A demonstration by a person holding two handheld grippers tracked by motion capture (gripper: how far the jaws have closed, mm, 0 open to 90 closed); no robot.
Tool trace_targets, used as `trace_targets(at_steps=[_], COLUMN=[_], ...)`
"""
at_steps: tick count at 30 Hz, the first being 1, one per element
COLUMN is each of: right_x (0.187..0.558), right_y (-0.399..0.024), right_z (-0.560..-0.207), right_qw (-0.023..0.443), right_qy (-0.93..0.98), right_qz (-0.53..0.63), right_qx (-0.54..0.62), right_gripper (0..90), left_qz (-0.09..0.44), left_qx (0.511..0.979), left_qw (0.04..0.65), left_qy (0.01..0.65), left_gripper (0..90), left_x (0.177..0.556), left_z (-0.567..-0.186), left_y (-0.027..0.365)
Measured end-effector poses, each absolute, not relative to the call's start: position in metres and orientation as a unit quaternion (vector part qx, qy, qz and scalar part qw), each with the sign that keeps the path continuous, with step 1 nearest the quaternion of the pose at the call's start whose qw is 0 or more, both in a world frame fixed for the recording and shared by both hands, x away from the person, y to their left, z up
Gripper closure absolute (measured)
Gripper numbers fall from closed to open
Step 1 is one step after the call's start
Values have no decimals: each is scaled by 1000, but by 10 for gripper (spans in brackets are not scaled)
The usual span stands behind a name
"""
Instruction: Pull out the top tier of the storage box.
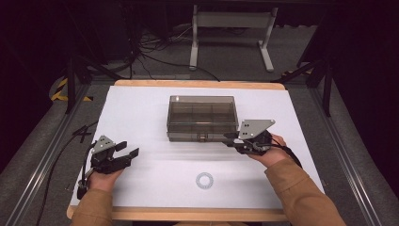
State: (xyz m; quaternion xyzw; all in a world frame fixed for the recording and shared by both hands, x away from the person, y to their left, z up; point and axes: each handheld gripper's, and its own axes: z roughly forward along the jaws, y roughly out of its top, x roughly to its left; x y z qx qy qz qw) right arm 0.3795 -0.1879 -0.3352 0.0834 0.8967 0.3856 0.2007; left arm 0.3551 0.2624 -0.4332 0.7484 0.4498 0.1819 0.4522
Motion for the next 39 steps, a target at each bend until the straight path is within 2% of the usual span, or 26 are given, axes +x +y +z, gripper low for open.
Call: trace_targets(at_steps=[9,19,35,39], right_x=[403,420,443,444], right_y=[-174,-167,-147,-141], right_z=[-336,-332,-332,-332], right_qw=[181,173,110,109], right_qy=[930,940,964,968], right_qz=[313,286,229,213], right_qx=[69,67,76,74], right_gripper=[726,732,800,821], left_qz=[187,192,191,191], left_qx=[743,737,739,739], left_qw=[450,447,445,445], left_qy=[459,468,468,468], left_gripper=[400,400,399,399], left_x=[348,340,339,340], left_z=[-434,-435,-436,-436], left_y=[270,277,278,278])
